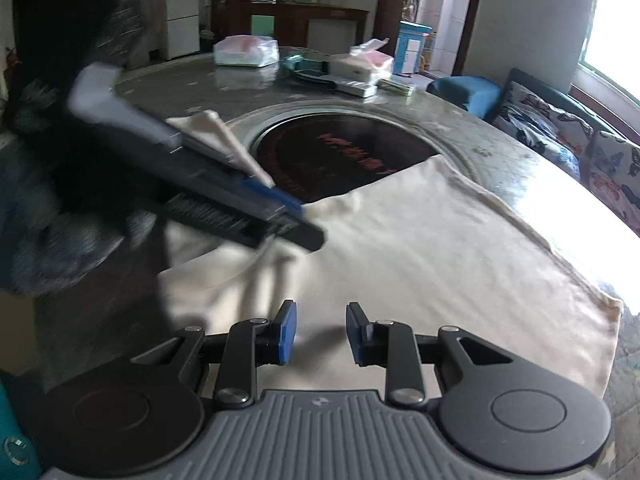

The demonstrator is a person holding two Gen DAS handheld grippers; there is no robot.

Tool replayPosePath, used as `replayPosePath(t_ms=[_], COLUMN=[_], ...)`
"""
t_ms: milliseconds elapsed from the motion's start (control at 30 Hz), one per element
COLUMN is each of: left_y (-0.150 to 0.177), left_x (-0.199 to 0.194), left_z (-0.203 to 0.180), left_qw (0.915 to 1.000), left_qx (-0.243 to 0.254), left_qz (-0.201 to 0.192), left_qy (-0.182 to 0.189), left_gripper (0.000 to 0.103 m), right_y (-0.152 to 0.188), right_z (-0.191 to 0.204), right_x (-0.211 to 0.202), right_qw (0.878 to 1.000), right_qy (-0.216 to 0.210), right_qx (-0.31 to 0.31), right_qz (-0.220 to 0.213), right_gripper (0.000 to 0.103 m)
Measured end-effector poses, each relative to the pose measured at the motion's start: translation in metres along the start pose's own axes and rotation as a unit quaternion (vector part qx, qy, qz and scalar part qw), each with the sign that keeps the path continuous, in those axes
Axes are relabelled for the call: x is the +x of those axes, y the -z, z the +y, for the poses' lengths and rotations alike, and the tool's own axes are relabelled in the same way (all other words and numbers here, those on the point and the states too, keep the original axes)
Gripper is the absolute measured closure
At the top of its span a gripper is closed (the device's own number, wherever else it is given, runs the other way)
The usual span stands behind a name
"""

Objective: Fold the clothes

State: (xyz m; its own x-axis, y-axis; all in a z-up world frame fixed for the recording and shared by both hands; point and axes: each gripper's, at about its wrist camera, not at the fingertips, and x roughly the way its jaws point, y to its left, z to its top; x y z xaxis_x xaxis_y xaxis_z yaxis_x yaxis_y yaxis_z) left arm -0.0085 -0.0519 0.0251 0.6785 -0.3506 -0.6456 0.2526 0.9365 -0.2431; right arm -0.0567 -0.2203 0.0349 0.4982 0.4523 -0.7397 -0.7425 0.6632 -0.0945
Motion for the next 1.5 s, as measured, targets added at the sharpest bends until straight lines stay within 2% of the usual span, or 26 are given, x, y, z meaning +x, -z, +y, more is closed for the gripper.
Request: replayPosePath(t_ms=[100, 367, 533, 700, 833, 933, 1067, 1233, 1333, 1400, 1500], left_y=[0.000, 0.004, 0.014, 0.031, 0.045, 0.051, 0.054, 0.050, 0.047, 0.049, 0.058], left_x=[-0.001, -0.007, -0.023, -0.037, -0.045, -0.046, -0.048, -0.056, -0.061, -0.059, -0.050], left_z=[-0.001, -0.009, -0.018, -0.017, -0.015, -0.014, -0.014, -0.020, -0.031, -0.041, -0.053], left_qw=[1.0000, 0.9996, 0.9969, 0.9940, 0.9919, 0.9897, 0.9863, 0.9846, 0.9846, 0.9831, 0.9760], left_qx=[0.002, 0.024, 0.068, 0.094, 0.111, 0.125, 0.142, 0.143, 0.146, 0.160, 0.199], left_qz=[0.000, -0.011, -0.031, -0.032, -0.029, -0.026, -0.028, -0.044, -0.058, -0.056, -0.049], left_qy=[0.003, -0.003, -0.027, -0.046, -0.053, -0.064, -0.079, -0.091, -0.077, -0.067, -0.074], left_gripper=[0.071, 0.062, 0.058, 0.058, 0.057, 0.056, 0.055, 0.055, 0.055, 0.055, 0.055], right_y=[0.007, 0.020, 0.020, 0.021, 0.019, 0.021, 0.023, 0.037, 0.050, 0.062, 0.074], right_z=[0.013, 0.031, 0.025, 0.034, 0.030, 0.035, 0.034, 0.016, 0.009, 0.008, 0.012], right_x=[-0.009, -0.028, -0.030, -0.033, -0.035, -0.031, -0.044, -0.065, -0.072, -0.074, -0.075], right_qw=[1.000, 1.000, 1.000, 1.000, 1.000, 1.000, 1.000, 0.998, 0.996, 0.996, 0.995], right_qy=[0.001, -0.019, -0.011, -0.021, -0.016, -0.015, -0.015, 0.019, 0.035, 0.043, 0.050], right_qx=[-0.020, -0.021, 0.012, -0.014, 0.011, -0.004, 0.008, 0.058, 0.079, 0.084, 0.083], right_qz=[-0.003, -0.009, -0.011, -0.011, -0.020, -0.008, -0.022, -0.024, -0.012, 0.001, 0.010], right_gripper=[0.075, 0.074, 0.072, 0.072, 0.070, 0.070, 0.070, 0.070, 0.070, 0.071, 0.071])
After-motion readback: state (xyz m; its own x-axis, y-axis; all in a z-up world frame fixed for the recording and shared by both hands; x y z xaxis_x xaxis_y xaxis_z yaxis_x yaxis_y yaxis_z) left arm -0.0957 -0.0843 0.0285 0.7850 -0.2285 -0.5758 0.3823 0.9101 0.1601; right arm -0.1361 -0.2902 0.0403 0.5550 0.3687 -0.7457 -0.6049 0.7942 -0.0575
